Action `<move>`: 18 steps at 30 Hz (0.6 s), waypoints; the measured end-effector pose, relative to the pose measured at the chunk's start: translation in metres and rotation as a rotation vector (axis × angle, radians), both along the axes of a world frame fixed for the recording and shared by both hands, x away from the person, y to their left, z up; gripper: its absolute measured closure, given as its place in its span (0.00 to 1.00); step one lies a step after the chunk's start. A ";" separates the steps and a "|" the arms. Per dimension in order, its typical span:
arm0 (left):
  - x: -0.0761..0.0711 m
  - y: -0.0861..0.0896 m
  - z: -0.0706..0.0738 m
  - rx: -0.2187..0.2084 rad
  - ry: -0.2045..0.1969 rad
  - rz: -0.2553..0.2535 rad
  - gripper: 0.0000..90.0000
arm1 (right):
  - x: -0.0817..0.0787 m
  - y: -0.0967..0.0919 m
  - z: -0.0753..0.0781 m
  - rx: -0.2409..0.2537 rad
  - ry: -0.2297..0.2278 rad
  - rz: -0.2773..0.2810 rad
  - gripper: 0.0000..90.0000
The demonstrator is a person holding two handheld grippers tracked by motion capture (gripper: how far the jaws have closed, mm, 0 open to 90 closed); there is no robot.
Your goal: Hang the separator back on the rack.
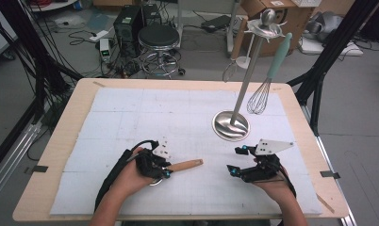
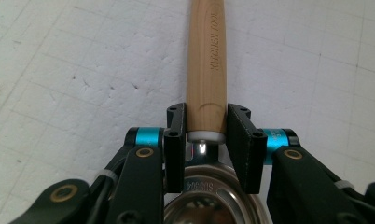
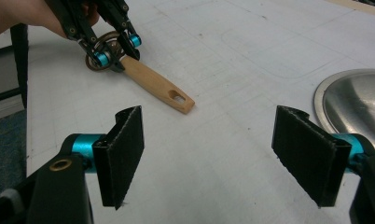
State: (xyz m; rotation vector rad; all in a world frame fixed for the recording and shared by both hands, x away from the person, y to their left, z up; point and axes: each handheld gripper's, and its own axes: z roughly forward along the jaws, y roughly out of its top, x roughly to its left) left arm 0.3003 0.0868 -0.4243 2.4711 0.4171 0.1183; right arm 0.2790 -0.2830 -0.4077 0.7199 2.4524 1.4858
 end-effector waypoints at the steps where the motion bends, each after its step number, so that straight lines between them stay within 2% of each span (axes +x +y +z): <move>1: 0.000 0.000 0.001 0.004 -0.002 -0.001 0.77 | 0.000 0.000 0.000 0.002 0.002 -0.001 0.27; 3: 0.000 -0.002 0.002 0.004 -0.005 -0.001 0.76 | 0.000 0.001 0.000 0.004 -0.001 0.000 0.27; 6: 0.001 -0.008 0.002 0.001 -0.030 0.005 0.67 | 0.000 0.001 0.000 0.003 0.002 0.000 0.27; 10: 0.004 -0.019 0.004 0.039 -0.032 -0.013 0.65 | 0.001 0.000 0.000 0.002 -0.004 0.001 0.27; 12: 0.005 -0.022 0.004 0.050 -0.021 -0.016 0.64 | 0.000 0.000 0.000 0.001 0.000 0.001 0.27; 18: 0.006 -0.024 0.005 0.101 -0.015 -0.011 0.64 | 0.001 -0.001 -0.001 0.001 -0.001 0.002 0.27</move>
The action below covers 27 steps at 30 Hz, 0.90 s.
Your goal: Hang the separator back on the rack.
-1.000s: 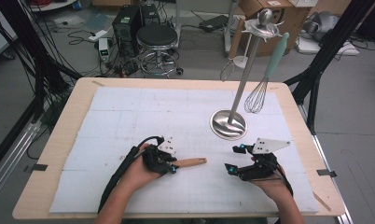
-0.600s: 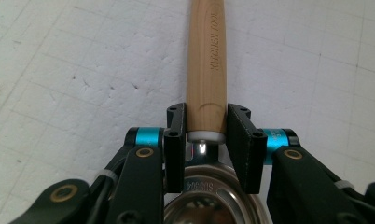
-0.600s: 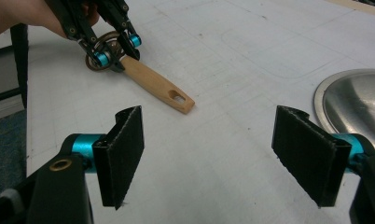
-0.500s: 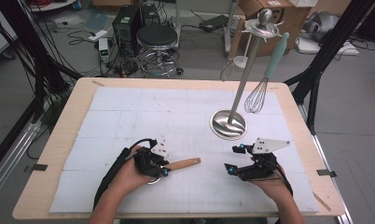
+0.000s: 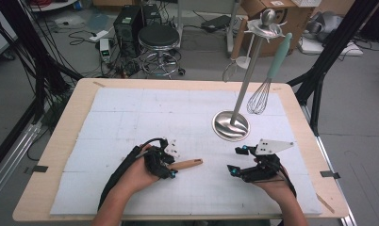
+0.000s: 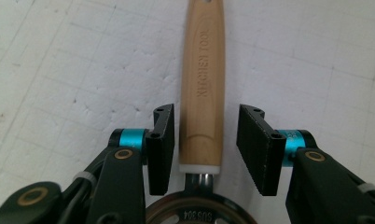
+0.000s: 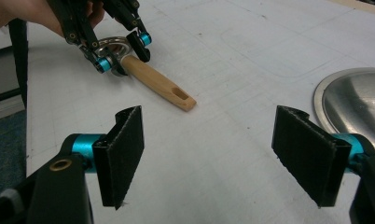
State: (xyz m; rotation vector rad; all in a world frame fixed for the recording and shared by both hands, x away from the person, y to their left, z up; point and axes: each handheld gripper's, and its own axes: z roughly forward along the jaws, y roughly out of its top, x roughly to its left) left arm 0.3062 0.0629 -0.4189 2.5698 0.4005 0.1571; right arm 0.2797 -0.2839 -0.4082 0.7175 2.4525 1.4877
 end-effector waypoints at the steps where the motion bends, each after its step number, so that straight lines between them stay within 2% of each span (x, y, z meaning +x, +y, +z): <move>1: 0.000 0.000 -0.001 0.009 0.003 0.000 0.64 | 0.000 0.000 0.000 0.000 0.002 -0.005 0.27; 4: 0.001 0.000 -0.001 0.048 0.007 0.004 0.64 | -0.001 0.000 0.000 0.001 0.008 -0.005 0.27; 11: 0.006 -0.001 -0.001 0.064 0.039 0.010 0.64 | -0.001 -0.001 0.000 0.000 0.001 -0.006 0.27; 12: 0.007 0.000 -0.002 0.051 0.050 0.024 0.64 | -0.001 -0.001 0.000 0.000 -0.001 -0.005 0.27; 15: 0.010 0.000 -0.001 0.057 0.066 0.040 0.67 | -0.001 -0.001 0.000 -0.001 0.005 -0.010 0.27; 23: 0.006 -0.005 0.000 0.091 0.047 0.025 0.75 | 0.000 0.000 -0.002 -0.013 0.009 -0.008 0.27; 27: 0.005 -0.004 0.000 0.077 0.046 0.048 0.76 | -0.001 0.000 -0.001 -0.011 0.009 -0.010 0.27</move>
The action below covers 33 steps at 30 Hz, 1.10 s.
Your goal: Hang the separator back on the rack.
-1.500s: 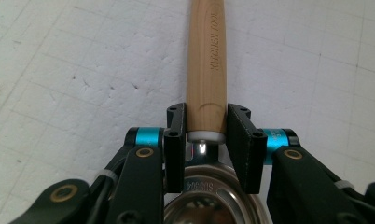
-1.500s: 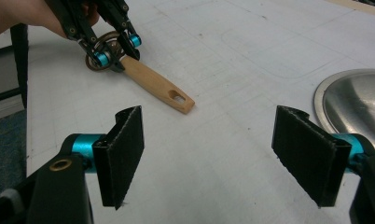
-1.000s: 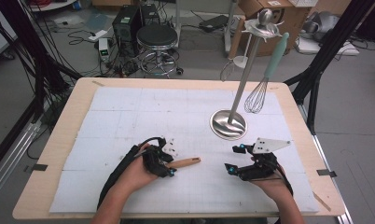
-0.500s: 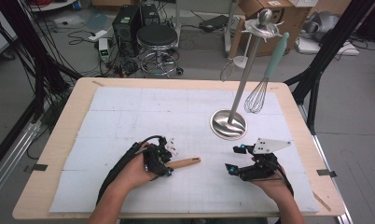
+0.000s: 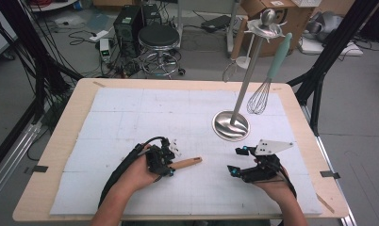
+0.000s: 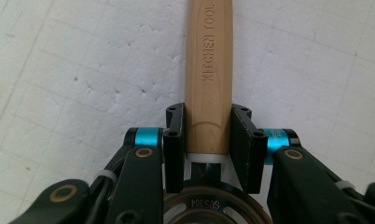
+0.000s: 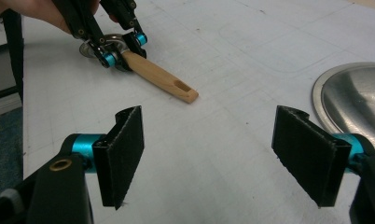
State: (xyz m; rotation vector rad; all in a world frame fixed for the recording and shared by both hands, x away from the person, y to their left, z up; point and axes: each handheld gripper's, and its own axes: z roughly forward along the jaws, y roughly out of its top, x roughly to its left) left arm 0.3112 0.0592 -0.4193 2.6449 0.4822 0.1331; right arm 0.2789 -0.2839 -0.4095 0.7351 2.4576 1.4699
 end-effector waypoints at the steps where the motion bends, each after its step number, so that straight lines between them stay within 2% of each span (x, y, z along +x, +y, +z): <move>1: -0.001 0.001 0.000 -0.005 -0.002 0.006 0.76 | 0.000 0.000 0.000 0.002 0.003 -0.001 0.27; 8: -0.002 0.007 0.000 -0.060 -0.007 0.008 0.77 | 0.000 -0.002 0.000 0.002 -0.002 -0.001 0.27; 10: -0.003 0.009 0.002 -0.088 -0.012 0.007 0.77 | 0.000 -0.002 0.001 0.007 0.001 -0.004 0.27; 15: -0.004 0.017 0.015 -0.235 -0.016 -0.008 0.77 | 0.000 -0.003 0.001 0.011 -0.003 -0.008 0.27; 23: -0.004 0.019 0.036 -0.380 -0.029 -0.034 0.77 | 0.000 -0.004 0.001 0.012 -0.003 -0.005 0.27; 27: -0.004 0.015 0.049 -0.394 -0.056 -0.045 0.77 | 0.000 -0.004 0.001 0.011 -0.003 -0.004 0.27; 33: 0.001 0.009 0.072 -0.441 -0.086 -0.083 0.77 | 0.000 -0.004 0.001 0.015 -0.003 -0.002 0.27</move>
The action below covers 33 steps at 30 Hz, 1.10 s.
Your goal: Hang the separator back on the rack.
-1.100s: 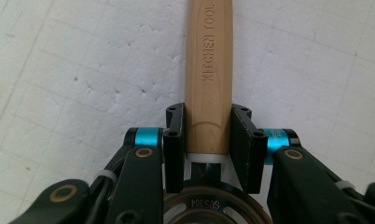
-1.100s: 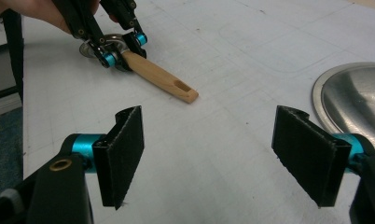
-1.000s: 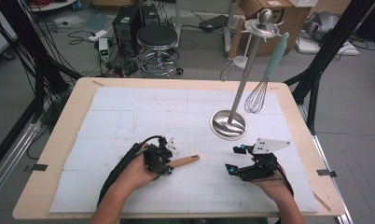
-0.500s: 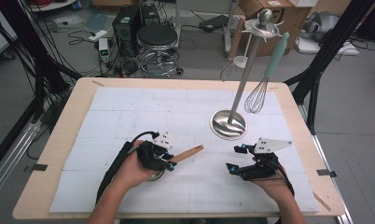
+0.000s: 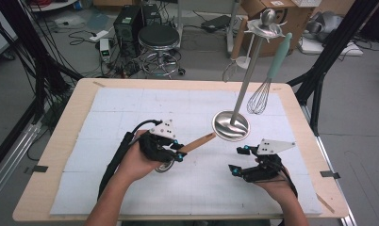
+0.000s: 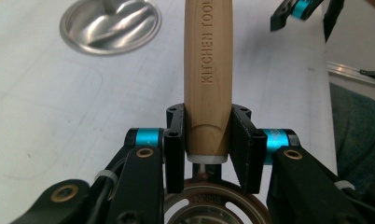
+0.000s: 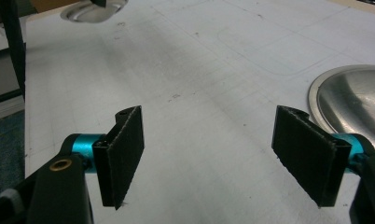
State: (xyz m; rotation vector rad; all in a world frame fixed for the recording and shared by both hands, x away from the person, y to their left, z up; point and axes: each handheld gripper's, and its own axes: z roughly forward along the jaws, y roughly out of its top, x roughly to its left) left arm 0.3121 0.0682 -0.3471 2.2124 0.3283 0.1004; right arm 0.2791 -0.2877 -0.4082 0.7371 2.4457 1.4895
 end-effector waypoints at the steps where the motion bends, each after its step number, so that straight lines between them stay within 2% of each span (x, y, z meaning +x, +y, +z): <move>1: 0.002 -0.001 0.004 -0.014 0.000 -0.009 0.77 | 0.000 0.000 0.000 0.000 0.000 0.000 0.27; 4: 0.005 -0.003 0.015 -0.024 -0.012 -0.021 0.77 | 0.000 -0.001 0.000 0.002 -0.004 -0.001 0.27; 7: 0.010 -0.004 0.026 -0.061 -0.002 -0.047 0.77 | 0.000 -0.002 0.000 0.005 -0.004 0.000 0.27; 13: 0.020 -0.008 0.049 -0.104 -0.018 -0.080 0.77 | 0.000 -0.002 0.001 0.007 -0.003 -0.001 0.27; 17: 0.027 -0.013 0.064 -0.103 -0.044 -0.086 0.77 | 0.000 -0.003 0.001 0.008 0.000 -0.002 0.27; 24: 0.041 -0.019 0.083 -0.126 -0.058 -0.094 0.77 | 0.000 -0.005 0.001 0.014 -0.005 -0.007 0.27; 29: 0.053 -0.018 0.097 -0.167 -0.068 -0.112 0.77 | 0.000 -0.007 0.002 0.016 -0.009 -0.008 0.27; 33: 0.064 -0.017 0.106 -0.215 -0.060 -0.117 0.77 | 0.000 -0.006 0.001 0.016 -0.005 -0.009 0.27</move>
